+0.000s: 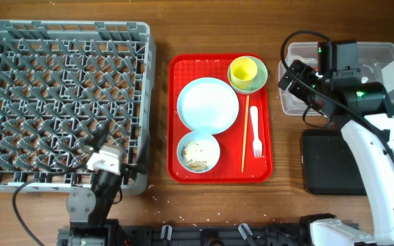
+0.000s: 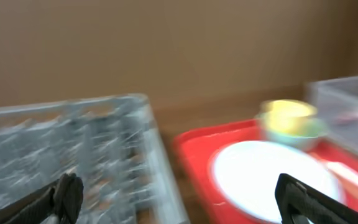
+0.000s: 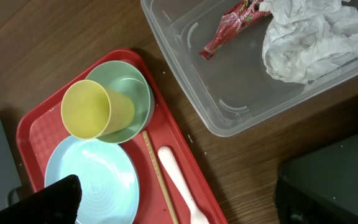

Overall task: Sort waste into correct bins and load items into the dishwasher rack
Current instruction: 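Reach the left gripper to the blue rice bowl and grasp its rim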

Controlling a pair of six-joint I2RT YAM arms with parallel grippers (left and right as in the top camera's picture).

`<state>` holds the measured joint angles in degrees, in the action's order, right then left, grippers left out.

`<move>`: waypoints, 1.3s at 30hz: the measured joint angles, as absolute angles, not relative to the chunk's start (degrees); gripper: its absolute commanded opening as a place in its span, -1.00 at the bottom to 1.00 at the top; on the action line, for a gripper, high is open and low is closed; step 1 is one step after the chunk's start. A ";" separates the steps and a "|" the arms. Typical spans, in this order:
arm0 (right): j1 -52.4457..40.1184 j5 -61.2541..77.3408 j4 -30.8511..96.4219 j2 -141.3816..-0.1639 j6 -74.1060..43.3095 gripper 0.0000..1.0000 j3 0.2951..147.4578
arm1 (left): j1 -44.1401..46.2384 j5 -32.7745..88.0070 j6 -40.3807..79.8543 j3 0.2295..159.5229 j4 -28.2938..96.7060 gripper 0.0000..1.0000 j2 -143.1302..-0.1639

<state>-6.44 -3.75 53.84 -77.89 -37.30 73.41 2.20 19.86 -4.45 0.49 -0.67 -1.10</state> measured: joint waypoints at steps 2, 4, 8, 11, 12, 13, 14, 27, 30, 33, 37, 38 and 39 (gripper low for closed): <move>-6.44 -3.77 53.78 -77.89 -37.32 0.99 73.41 | 2.22 30.20 -4.40 0.36 -1.78 1.00 -1.13; -6.44 -3.97 53.76 -77.89 -37.30 1.00 73.41 | 2.22 48.36 -4.47 0.34 -8.10 1.00 -1.10; -6.44 -4.14 53.71 -77.89 -37.32 0.99 73.45 | 2.26 64.31 -0.56 0.43 -31.70 1.00 -1.02; -6.44 -4.14 53.71 -77.89 -37.30 1.00 73.45 | 2.26 62.92 7.38 0.82 -34.57 0.99 -0.93; -6.44 -4.14 53.69 -77.89 -37.32 0.99 73.45 | 2.26 62.04 8.73 1.65 -30.81 1.00 -1.13; -6.44 -4.14 53.63 -77.89 -37.30 0.99 73.45 | 2.26 61.10 9.78 3.55 -25.39 1.00 -2.26; -6.44 -4.14 53.65 -77.89 -37.32 0.99 73.45 | 2.26 60.27 10.48 7.01 -18.37 1.00 -4.91; -6.44 -4.14 53.63 -77.89 -37.30 1.00 73.63 | 2.26 71.85 15.97 40.05 -3.49 0.99 -49.10; -6.44 -4.14 53.60 -77.89 -37.32 0.99 73.63 | 3.88 62.50 17.19 42.94 12.34 0.99 -51.29; -6.44 -4.14 53.60 -77.89 -37.32 0.99 73.63 | 11.46 42.37 14.48 49.56 31.31 0.99 -53.54; -6.44 -4.14 53.63 -77.89 -37.30 1.00 73.63 | 29.61 14.17 12.34 56.86 37.32 1.00 -55.94; -6.44 -4.14 53.60 -77.89 -37.32 0.99 73.63 | 33.30 11.60 12.21 57.19 36.75 1.00 -56.27; -6.44 -4.14 53.60 -77.89 -37.30 0.99 73.63 | 37.56 9.19 12.05 57.21 36.14 1.00 -56.73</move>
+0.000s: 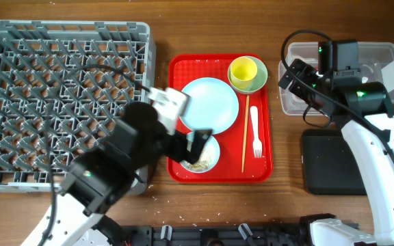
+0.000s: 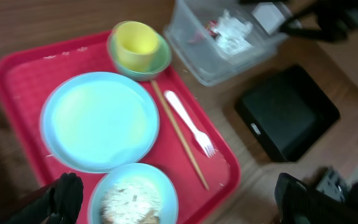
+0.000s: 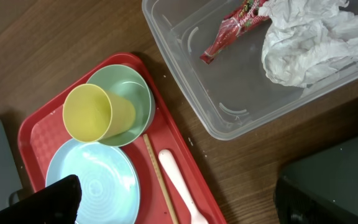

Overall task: Sort waste into correct bins and load items into the dishwasher rack
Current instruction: 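Reach the left gripper to the blue rice bowl and grasp its rim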

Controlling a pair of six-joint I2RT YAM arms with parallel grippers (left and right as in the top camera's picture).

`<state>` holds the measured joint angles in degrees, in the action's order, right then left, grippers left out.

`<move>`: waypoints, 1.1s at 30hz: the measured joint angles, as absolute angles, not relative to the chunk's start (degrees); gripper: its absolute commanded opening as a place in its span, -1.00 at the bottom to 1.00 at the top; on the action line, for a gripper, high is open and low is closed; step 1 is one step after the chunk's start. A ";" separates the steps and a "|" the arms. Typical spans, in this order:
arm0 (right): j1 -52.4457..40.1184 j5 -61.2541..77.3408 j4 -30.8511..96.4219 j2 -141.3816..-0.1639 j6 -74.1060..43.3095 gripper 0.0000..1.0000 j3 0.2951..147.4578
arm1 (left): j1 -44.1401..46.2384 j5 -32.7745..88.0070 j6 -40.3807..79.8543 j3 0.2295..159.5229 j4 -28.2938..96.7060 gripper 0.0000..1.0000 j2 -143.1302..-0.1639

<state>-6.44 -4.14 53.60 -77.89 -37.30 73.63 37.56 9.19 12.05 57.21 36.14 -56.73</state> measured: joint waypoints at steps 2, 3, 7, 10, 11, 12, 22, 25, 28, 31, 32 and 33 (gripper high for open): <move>-6.44 -4.14 53.60 -77.89 -37.32 0.99 73.63 | 42.81 6.79 12.08 57.21 34.70 1.00 -58.04; -6.44 -4.14 53.60 -77.89 -37.30 0.99 73.63 | 45.56 6.22 12.05 57.28 32.56 1.00 -59.59; -6.44 -4.14 53.60 -77.89 -37.32 1.00 73.65 | 50.83 -0.45 18.61 57.43 31.09 1.00 -72.71; -6.44 -4.14 53.60 -77.89 -37.30 0.99 73.65 | 51.68 -3.86 23.55 57.45 31.20 0.99 -81.95; -6.44 -4.14 53.58 -77.89 -37.32 0.99 73.65 | 51.70 -4.67 25.28 57.45 31.00 0.97 -84.84; -6.44 -4.14 53.60 -77.89 -37.30 0.99 73.65 | 51.70 -5.19 26.76 57.45 30.22 0.62 -87.39; -6.44 -4.16 53.60 -77.89 -37.32 0.99 73.65 | 54.00 -6.61 32.56 57.45 29.12 -0.21 -93.38; -6.44 -4.14 53.60 -77.89 -37.30 1.00 73.65 | 54.00 -6.59 34.46 57.45 29.52 -0.45 -95.44; -6.44 -4.14 53.60 -77.89 -37.30 0.99 73.65 | 54.02 -6.61 35.97 57.45 30.44 -0.56 -97.21; -6.44 -4.14 53.60 -77.89 -37.32 0.99 73.65 | 54.13 -6.61 36.82 57.45 30.55 -0.55 -97.30; -6.44 -4.14 53.60 -77.89 -37.30 1.00 73.65 | 54.30 -6.63 36.93 57.45 30.61 -0.55 -97.30; -6.44 -4.14 53.60 -77.89 -37.32 0.99 73.65 | 54.61 -6.63 37.06 57.45 30.61 -0.54 -97.30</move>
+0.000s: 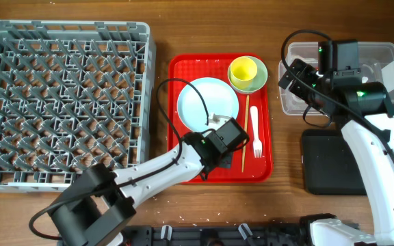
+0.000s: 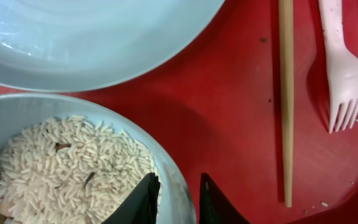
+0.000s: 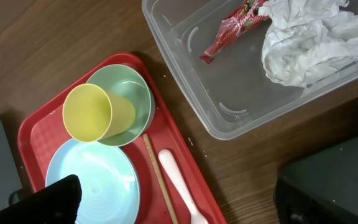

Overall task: Sort waste into correct bins and load items into the dishwasher rack
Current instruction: 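Reach the left gripper to the blue rice bowl and grasp its rim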

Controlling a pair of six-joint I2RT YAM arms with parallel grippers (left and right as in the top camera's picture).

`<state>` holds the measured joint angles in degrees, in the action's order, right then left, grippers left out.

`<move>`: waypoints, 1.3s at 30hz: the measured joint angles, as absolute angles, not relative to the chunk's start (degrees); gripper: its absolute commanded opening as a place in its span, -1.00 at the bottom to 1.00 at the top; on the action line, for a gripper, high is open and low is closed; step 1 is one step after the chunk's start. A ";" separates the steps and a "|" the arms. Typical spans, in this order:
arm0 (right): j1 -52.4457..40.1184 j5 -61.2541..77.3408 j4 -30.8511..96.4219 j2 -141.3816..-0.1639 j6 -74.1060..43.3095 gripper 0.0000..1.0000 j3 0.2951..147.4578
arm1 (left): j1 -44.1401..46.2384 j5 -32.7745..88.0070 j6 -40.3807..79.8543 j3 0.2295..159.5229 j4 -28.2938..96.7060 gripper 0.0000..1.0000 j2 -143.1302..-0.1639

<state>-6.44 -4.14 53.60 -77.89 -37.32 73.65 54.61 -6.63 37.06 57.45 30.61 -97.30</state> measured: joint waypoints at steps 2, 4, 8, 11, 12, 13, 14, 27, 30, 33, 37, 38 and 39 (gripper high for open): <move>-6.44 -4.14 53.60 -77.89 -37.30 1.00 73.65 | 55.61 -6.63 37.23 57.45 30.61 -0.56 -97.30; -6.44 -4.14 53.60 -77.89 -37.32 1.00 73.65 | 56.55 -6.63 37.23 57.45 30.61 -0.64 -97.41; -6.44 -4.14 53.60 -77.89 -37.32 0.99 73.65 | 57.12 -6.61 37.45 57.45 30.96 -0.70 -97.65; -6.44 -4.14 53.60 -77.89 -37.32 1.00 73.65 | 57.12 -6.61 37.91 57.45 31.29 -0.76 -97.67; -6.44 -4.14 53.60 -77.89 -37.32 0.99 73.65 | 57.12 -6.63 38.26 57.45 31.51 -0.76 -97.69; -6.44 -4.14 53.60 -77.89 -37.32 0.99 73.65 | 57.12 -6.61 38.50 57.45 31.75 -0.76 -97.80; -6.44 -4.14 53.60 -77.89 -37.30 0.99 73.65 | 57.12 -6.61 38.54 57.45 31.75 -0.78 -98.02; -6.44 -4.14 53.60 -77.89 -37.30 0.99 73.65 | 57.12 -8.10 38.74 58.26 32.18 -0.92 -98.45; -6.44 -4.14 53.60 -77.89 -37.30 0.99 73.65 | 57.12 -7.38 38.74 59.44 32.38 -0.92 -98.30; -6.44 -4.14 53.60 -77.89 -37.30 1.00 73.65 | 57.12 -6.07 38.92 60.66 32.27 -0.92 -96.16; -6.44 -4.14 53.60 -77.89 -37.32 1.00 73.65 | 56.97 -4.71 38.89 60.75 33.67 -0.92 -89.76; -6.44 -4.14 53.60 -77.89 -37.32 1.00 73.65 | 56.60 -4.45 38.72 60.75 34.70 -0.92 -87.22; -6.44 -4.14 53.60 -77.89 -37.32 0.99 73.65 | 55.53 -4.40 38.48 60.77 36.14 -0.92 -84.12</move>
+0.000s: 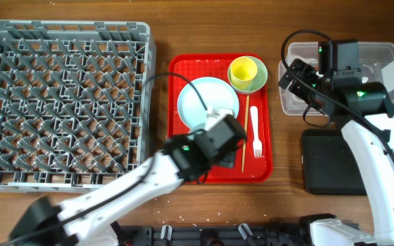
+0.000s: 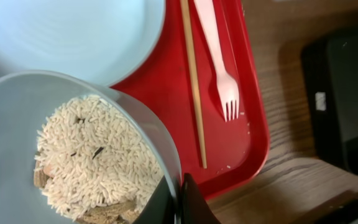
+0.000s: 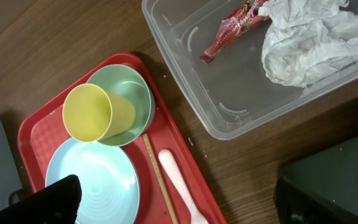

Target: Sort waste into correct bins and load items into the dishwasher rack

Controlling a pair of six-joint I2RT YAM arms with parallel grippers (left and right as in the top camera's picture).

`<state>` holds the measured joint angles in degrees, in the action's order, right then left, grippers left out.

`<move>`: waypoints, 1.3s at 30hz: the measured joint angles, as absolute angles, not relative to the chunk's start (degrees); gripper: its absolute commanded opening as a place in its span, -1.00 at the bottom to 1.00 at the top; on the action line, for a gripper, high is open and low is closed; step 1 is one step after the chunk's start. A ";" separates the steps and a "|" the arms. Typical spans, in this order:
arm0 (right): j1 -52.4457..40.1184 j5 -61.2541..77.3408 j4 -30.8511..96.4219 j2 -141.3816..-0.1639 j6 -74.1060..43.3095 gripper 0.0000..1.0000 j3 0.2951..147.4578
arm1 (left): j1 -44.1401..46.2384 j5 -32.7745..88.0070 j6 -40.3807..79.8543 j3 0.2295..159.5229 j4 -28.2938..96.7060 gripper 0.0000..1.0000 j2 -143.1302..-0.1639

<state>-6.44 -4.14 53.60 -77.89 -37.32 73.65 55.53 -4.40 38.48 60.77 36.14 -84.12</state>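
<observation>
A pale blue bowl of rice hangs above the red tray, and my left gripper is shut on its right rim. In the overhead view the left gripper covers the bowl. On the tray lie a blue plate, a chopstick, a white fork and a yellow cup inside a green bowl. My right gripper is open and holds nothing, high over the gap between the tray and the clear bin.
The grey dishwasher rack fills the left of the table. The clear bin holds a red wrapper and crumpled tissue. A black bin sits in front of it, right of the tray.
My left gripper, whose fingers straddled the rice bowl's rim on the tray, is now shut on that rim and the bowl is higher above the tray. The right arm has not moved.
My left gripper was open by the rack's front edge. Then it was open high over the tray. Then it was down at the rice bowl with a finger on each side of the rim. Now it holds the bowl raised. The right gripper stayed open by the clear bin.
</observation>
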 measured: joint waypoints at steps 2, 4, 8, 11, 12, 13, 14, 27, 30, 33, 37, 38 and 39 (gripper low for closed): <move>-6.44 -4.14 53.60 -77.89 -37.30 0.99 73.65 | 53.04 -4.43 38.02 60.84 38.52 -0.92 -80.16; -6.44 -4.14 53.60 -77.89 -37.30 0.99 73.65 | 51.18 -4.45 37.71 60.84 39.99 -0.92 -77.87; -6.44 -4.14 53.60 -77.89 -37.32 0.99 73.65 | 48.36 -4.49 36.34 60.84 40.58 -0.92 -75.85; -6.44 -4.14 53.60 -77.89 -37.30 0.99 73.65 | 46.04 -4.67 36.05 60.84 40.97 -0.92 -75.72; -6.44 -4.14 53.60 -77.89 -37.32 1.00 73.65 | 45.80 -4.82 36.05 60.84 41.19 -0.92 -75.72; -6.44 -4.14 53.60 -77.89 -37.30 1.00 73.65 | 45.78 -4.82 36.03 60.84 41.28 -0.92 -75.75; -6.44 -4.14 53.60 -77.89 -37.32 1.00 73.65 | 45.87 -4.84 35.90 60.84 41.50 -0.92 -75.85; -6.44 -4.14 53.60 -77.89 -37.32 0.99 73.65 | 53.91 -4.60 37.19 60.88 34.48 -0.92 -96.31; -6.44 -4.14 53.60 -77.89 -37.32 0.99 73.65 | 54.39 -4.19 37.21 60.95 33.69 -0.89 -97.69; -6.44 -4.14 53.60 -77.89 -37.32 0.99 73.65 | 54.39 -3.53 37.17 61.04 33.61 -0.37 -98.04; -6.44 -4.14 53.60 -77.89 -37.30 1.00 73.65 | 54.37 -2.68 37.34 61.04 34.48 0.40 -97.93; -6.44 -4.14 53.60 -77.89 -37.30 0.99 73.65 | 54.37 -2.63 36.97 61.04 34.70 0.40 -97.67; -6.44 -4.14 53.60 -77.89 -37.32 0.99 73.65 | 54.37 -2.44 36.97 61.06 34.85 0.40 -96.75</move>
